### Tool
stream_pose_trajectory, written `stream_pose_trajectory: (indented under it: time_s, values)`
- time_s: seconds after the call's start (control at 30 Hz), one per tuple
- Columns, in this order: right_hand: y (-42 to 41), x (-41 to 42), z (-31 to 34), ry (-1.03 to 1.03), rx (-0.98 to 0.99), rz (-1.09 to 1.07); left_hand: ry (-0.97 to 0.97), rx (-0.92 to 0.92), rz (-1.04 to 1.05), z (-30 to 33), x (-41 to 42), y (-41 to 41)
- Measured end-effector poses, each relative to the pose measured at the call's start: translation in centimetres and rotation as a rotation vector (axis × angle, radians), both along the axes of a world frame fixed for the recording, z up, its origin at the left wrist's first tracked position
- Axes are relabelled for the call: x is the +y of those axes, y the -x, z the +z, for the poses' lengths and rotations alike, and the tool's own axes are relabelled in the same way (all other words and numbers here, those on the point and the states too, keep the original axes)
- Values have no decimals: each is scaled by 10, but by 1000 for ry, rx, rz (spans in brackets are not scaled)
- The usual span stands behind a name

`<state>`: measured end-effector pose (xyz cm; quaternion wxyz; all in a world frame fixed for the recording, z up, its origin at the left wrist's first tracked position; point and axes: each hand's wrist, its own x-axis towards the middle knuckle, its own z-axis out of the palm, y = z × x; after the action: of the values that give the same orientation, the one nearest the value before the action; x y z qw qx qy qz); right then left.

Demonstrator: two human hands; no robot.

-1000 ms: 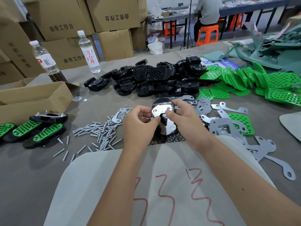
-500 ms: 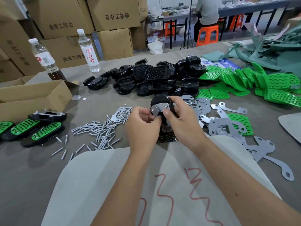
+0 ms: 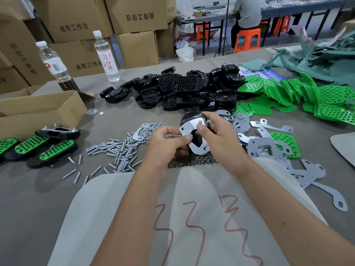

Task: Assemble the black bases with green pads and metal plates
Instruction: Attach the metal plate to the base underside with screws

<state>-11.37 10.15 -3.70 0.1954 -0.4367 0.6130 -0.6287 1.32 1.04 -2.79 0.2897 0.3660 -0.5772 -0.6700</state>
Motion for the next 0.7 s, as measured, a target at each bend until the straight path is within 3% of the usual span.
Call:
stream_pose_trajectory:
  time_s: [0.2, 0.7]
  values:
    - [5, -2, -6, -9, -50, 15, -41, 6, -69, 3, -3, -7]
    - [6, -3, -7, 44, -151, 53, 207, -40, -14, -6, -7, -5]
